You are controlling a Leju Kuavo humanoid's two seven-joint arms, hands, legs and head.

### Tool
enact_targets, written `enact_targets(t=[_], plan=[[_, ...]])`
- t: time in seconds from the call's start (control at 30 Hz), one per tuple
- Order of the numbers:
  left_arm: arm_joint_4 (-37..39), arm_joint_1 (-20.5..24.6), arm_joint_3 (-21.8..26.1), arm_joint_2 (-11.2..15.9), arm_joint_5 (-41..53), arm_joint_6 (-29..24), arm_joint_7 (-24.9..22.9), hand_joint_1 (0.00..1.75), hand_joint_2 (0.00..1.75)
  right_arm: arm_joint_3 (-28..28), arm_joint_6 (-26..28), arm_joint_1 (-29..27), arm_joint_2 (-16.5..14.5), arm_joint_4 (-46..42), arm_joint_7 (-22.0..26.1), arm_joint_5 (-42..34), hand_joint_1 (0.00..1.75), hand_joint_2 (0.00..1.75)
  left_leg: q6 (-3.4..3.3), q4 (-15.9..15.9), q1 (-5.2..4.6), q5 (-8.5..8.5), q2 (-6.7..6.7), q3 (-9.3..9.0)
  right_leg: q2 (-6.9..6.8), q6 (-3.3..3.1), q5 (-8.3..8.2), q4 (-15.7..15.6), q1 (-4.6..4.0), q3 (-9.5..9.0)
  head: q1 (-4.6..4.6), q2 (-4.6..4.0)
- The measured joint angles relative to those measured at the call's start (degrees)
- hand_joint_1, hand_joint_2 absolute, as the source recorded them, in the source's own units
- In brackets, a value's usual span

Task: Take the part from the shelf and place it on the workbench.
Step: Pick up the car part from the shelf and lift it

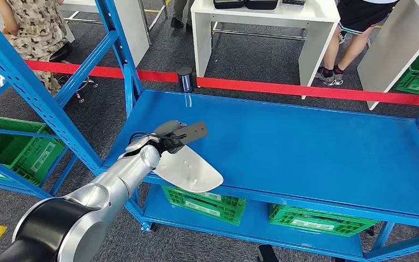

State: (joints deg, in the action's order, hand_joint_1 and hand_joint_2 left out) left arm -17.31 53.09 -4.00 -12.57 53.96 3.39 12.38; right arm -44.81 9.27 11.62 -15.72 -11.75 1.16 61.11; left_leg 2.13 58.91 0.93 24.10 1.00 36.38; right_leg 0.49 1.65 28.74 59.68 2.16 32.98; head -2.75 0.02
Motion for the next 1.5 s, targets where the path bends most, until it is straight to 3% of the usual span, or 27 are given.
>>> enact_targets(t=[0.1, 1.5], plan=[[0.0, 0.0, 0.0, 0.0, 0.0, 0.0, -0.2, 0.00, 1.75, 0.0, 0.0, 0.0, 0.0, 0.0, 0.1, 0.0, 0.00, 0.00, 0.00, 0.0, 0.00, 0.00, 0.00, 0.00, 0.00, 0.00, 0.00, 0.0, 0.00, 0.00, 0.00, 0.00], [0.0, -0.1, 0.0, -1.2, 1.1, -0.7, -1.9, 0.00, 1.75, -0.2, 0.2, 0.0, 0.5, 0.0, -0.8, 1.2, 0.00, 0.00, 0.00, 0.0, 0.00, 0.00, 0.00, 0.00, 0.00, 0.01, 0.00, 0.0, 0.00, -0.01, 0.00, 0.00]])
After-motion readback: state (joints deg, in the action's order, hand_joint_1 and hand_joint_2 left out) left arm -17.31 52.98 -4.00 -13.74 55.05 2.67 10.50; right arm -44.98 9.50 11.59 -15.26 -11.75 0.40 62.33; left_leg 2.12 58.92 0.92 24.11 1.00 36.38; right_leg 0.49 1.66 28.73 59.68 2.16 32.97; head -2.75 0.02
